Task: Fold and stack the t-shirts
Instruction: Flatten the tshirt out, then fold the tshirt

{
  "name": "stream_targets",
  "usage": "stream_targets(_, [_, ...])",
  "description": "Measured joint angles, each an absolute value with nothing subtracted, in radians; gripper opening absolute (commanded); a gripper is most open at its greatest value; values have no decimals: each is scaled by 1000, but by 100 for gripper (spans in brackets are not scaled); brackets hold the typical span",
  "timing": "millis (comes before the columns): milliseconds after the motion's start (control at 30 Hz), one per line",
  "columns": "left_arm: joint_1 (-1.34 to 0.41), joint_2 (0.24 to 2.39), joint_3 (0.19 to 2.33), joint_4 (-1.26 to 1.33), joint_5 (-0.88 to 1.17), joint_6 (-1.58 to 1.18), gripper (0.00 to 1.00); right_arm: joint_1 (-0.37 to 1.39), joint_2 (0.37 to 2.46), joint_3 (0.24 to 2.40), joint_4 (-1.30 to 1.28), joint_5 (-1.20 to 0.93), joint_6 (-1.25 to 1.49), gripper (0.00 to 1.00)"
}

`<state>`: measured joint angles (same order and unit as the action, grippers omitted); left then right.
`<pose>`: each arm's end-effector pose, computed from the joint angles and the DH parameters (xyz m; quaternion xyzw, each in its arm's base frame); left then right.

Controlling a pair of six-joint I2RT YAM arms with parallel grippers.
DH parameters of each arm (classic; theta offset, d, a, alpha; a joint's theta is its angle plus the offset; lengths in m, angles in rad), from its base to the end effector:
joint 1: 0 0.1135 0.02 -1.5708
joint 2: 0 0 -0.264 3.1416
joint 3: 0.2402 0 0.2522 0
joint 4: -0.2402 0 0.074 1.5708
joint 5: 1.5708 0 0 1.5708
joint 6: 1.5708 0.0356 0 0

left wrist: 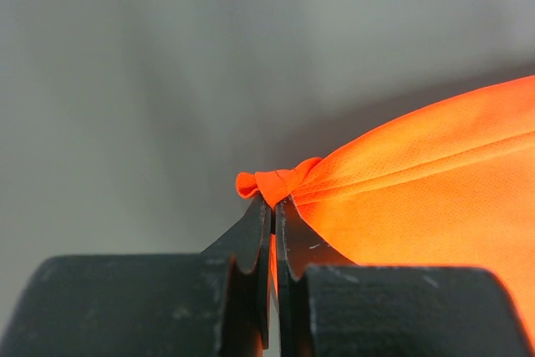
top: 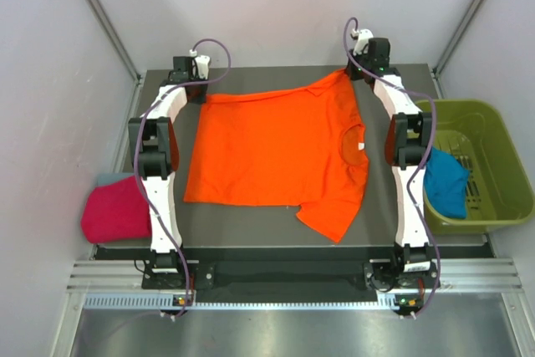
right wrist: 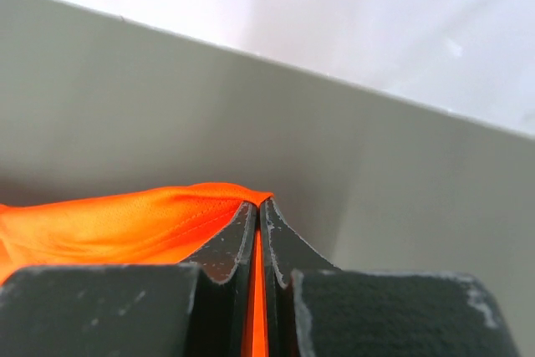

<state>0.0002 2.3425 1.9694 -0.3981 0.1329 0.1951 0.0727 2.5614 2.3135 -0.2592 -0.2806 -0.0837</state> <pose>0.5324 -0.0046 0.1931 0.1152 0.9122 -0.0230 0.3925 0.5853 0.0525 0.2037 -0.1374 0.8453 0.1178 0.5028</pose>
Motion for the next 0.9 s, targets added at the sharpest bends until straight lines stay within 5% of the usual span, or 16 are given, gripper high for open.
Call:
stream_targets(500, [0, 2342, 1986, -355, 119, 178, 0, 103, 2553, 2318, -196, -267, -99, 0])
stream_targets(900, [2, 2193, 1976, -456, 229, 134, 0, 103, 2299, 2088, -254, -321, -111, 0])
